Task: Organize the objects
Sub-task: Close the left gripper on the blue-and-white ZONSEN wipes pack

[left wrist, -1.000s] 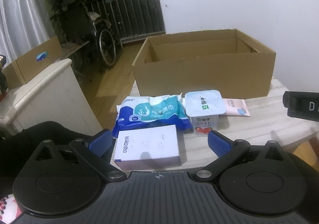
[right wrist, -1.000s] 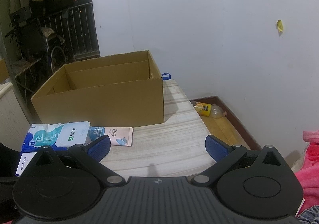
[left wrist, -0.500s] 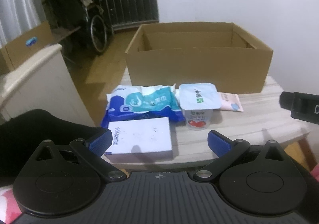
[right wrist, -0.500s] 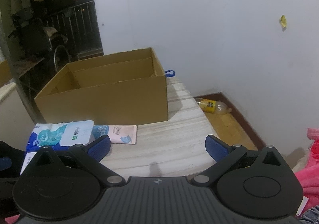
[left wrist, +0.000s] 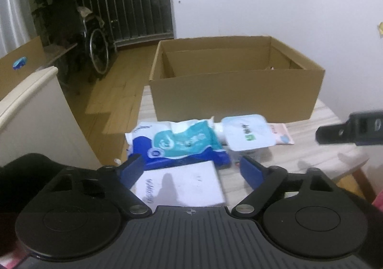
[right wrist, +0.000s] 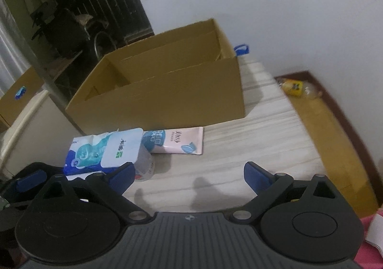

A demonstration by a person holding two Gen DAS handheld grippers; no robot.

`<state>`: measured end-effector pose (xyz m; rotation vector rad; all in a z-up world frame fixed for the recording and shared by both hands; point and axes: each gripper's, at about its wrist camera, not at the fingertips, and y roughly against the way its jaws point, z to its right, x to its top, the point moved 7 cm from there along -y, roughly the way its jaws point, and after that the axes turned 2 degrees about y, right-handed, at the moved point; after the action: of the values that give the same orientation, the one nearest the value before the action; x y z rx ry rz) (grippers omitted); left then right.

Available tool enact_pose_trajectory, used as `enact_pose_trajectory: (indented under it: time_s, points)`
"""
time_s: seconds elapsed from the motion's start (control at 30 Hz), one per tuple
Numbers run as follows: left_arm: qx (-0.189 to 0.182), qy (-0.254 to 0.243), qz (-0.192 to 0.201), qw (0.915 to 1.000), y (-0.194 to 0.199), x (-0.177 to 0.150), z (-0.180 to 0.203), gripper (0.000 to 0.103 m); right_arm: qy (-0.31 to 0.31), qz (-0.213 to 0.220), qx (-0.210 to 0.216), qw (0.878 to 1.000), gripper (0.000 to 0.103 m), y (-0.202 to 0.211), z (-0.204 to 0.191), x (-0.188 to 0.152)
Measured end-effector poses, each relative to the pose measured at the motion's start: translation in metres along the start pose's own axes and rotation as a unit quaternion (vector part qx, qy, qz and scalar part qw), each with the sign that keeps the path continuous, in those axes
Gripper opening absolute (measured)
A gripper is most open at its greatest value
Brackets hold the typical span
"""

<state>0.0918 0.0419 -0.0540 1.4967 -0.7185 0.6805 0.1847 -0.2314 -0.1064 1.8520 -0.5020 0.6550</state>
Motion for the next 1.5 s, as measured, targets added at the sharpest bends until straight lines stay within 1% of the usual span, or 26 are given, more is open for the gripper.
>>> enact_pose_trajectory:
  time_s: [0.1, 0.23, 0.33, 0.37, 0.4, 0.43, 0.5, 0.53, 0.6, 0.67, 0.7, 0.77, 0.83, 0.9, 0.97, 1.03, 1.07, 1.17, 1.23, 1.27, 1.33, 1.43, 1.5]
  points:
    - [0.0, 0.019, -0.003, 0.9998, -0.008, 0.003, -0.02, 0.079, -0.025, -0.01, 0.027, 0.999, 0.097, -0.008, 0.0, 0.006]
    - [-0.013, 0.039, -0.005, 0.9992, -0.013, 0.009, -0.034, 0.079, -0.045, -0.028, 0.057, 0.997, 0.091, -0.022, -0.005, 0.009]
    - [-0.056, 0.043, -0.004, 0.9975, -0.015, 0.012, -0.025, 0.079, -0.07, -0.045, 0.082, 0.993, 0.091, -0.036, -0.007, 0.012]
    - [-0.069, 0.036, -0.002, 0.997, -0.016, 0.012, -0.02, 0.079, -0.075, -0.049, 0.088, 0.992, 0.09, -0.04, -0.008, 0.014]
    - [-0.073, 0.027, 0.003, 0.997, -0.017, 0.011, -0.014, 0.079, -0.077, -0.051, 0.092, 0.991, 0.089, -0.042, -0.009, 0.015]
    - [-0.069, 0.017, 0.005, 0.9975, -0.019, 0.011, -0.01, 0.079, -0.079, -0.051, 0.094, 0.991, 0.087, -0.044, -0.01, 0.016]
    - [-0.038, 0.008, 0.004, 0.9992, -0.023, 0.009, -0.011, 0.079, -0.078, -0.053, 0.099, 0.991, 0.086, -0.045, -0.012, 0.018]
    - [-0.027, 0.014, 0.003, 0.9995, -0.026, 0.007, -0.016, 0.079, -0.082, -0.051, 0.099, 0.99, 0.086, -0.044, -0.013, 0.02]
    - [-0.016, 0.047, -0.009, 0.9987, -0.034, 0.006, -0.032, 0.079, -0.082, -0.05, 0.11, 0.989, 0.085, -0.041, -0.016, 0.021]
    - [-0.013, 0.078, -0.019, 0.9966, -0.04, 0.006, -0.049, 0.079, -0.076, -0.053, 0.122, 0.988, 0.08, -0.038, -0.023, 0.023]
    - [-0.013, 0.089, -0.017, 0.9958, -0.042, 0.007, -0.058, 0.076, -0.072, -0.055, 0.13, 0.987, 0.079, -0.037, -0.027, 0.023]
    - [-0.004, 0.091, -0.016, 0.9957, -0.046, 0.011, -0.069, 0.074, -0.07, -0.061, 0.141, 0.986, 0.073, -0.039, -0.033, 0.024]
    - [-0.005, 0.1, -0.024, 0.9947, -0.055, 0.014, -0.078, 0.075, -0.071, -0.068, 0.142, 0.985, 0.072, -0.043, -0.036, 0.025]
    - [-0.014, 0.131, -0.039, 0.9905, -0.066, 0.014, -0.087, 0.082, -0.072, -0.067, 0.145, 0.985, 0.072, -0.044, -0.039, 0.027]
    - [-0.026, 0.159, -0.054, 0.9856, -0.077, 0.012, -0.093, 0.082, -0.066, -0.062, 0.14, 0.986, 0.072, -0.043, -0.043, 0.028]
    - [-0.035, 0.174, -0.075, 0.9813, -0.089, 0.008, -0.095, 0.082, -0.064, -0.061, 0.138, 0.987, 0.072, -0.045, -0.045, 0.029]
    - [-0.038, 0.181, -0.082, 0.9793, -0.096, 0.008, -0.096, 0.083, -0.065, -0.063, 0.138, 0.986, 0.072, -0.046, -0.046, 0.029]
    - [-0.063, 0.209, -0.087, 0.9721, -0.106, 0.004, -0.096, 0.084, -0.063, -0.064, 0.133, 0.987, 0.072, -0.048, -0.047, 0.028]
    - [-0.09, 0.223, -0.09, 0.9666, -0.112, 0.002, -0.092, 0.083, -0.062, -0.065, 0.131, 0.987, 0.072, -0.05, -0.047, 0.028]
    - [-0.096, 0.221, -0.081, 0.9672, -0.113, 0.003, -0.09, 0.082, -0.063, -0.066, 0.131, 0.987, 0.072, -0.051, -0.047, 0.028]
    - [-0.108, 0.206, -0.076, 0.9697, -0.116, 0.005, -0.083, 0.081, -0.065, -0.068, 0.131, 0.987, 0.072, -0.053, -0.047, 0.027]
    - [-0.111, 0.181, -0.07, 0.9748, -0.118, 0.006, -0.076, 0.08, -0.063, -0.068, 0.13, 0.987, 0.071, -0.057, -0.047, 0.027]
    - [-0.115, 0.176, -0.071, 0.975, -0.118, 0.007, -0.076, 0.075, -0.065, -0.071, 0.129, 0.987, 0.071, -0.061, -0.046, 0.027]
